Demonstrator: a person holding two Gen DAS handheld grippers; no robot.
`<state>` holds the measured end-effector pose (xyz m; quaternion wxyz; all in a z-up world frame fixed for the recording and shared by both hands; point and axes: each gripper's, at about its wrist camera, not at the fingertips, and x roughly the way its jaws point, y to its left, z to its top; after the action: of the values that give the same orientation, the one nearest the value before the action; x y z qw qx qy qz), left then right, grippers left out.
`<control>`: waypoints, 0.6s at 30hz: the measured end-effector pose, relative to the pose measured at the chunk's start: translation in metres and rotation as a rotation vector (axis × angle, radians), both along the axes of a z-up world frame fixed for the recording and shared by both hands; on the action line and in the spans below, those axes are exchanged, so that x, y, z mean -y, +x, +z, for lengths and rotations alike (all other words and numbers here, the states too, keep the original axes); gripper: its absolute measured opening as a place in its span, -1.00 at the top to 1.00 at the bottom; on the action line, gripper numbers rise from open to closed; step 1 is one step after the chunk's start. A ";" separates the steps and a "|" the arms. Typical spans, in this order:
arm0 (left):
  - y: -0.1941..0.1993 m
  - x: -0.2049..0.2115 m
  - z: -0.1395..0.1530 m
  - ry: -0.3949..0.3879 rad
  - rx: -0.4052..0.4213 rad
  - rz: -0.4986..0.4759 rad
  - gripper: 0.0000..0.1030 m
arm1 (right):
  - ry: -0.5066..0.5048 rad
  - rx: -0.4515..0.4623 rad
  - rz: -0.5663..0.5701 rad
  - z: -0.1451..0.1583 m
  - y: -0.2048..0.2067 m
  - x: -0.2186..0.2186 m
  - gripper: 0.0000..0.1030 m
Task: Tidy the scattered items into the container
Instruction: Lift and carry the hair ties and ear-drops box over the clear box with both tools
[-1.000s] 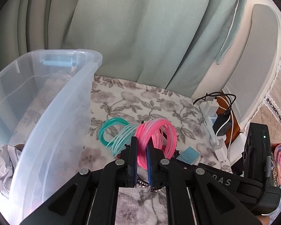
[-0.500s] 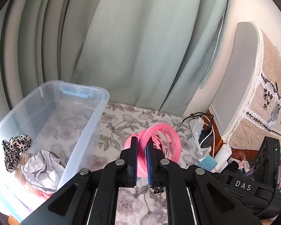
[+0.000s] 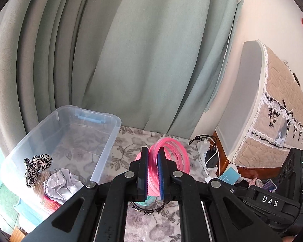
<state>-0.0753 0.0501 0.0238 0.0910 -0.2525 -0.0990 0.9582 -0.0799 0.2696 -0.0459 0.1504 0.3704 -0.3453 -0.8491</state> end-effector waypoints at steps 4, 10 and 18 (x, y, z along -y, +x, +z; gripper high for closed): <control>0.010 0.005 0.009 0.010 -0.021 -0.003 0.84 | 0.012 -0.024 0.000 0.012 0.008 0.005 -0.17; 0.025 0.018 0.019 0.038 -0.053 0.003 0.85 | 0.039 -0.057 0.007 0.030 0.022 0.016 -0.17; 0.050 0.051 0.038 0.091 -0.113 0.031 0.84 | 0.090 -0.111 0.051 0.057 0.037 0.050 -0.17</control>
<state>-0.0254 -0.0010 0.0617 0.0929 -0.1922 -0.1410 0.9667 -0.0427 0.2200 0.0112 0.1741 0.3377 -0.2885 -0.8789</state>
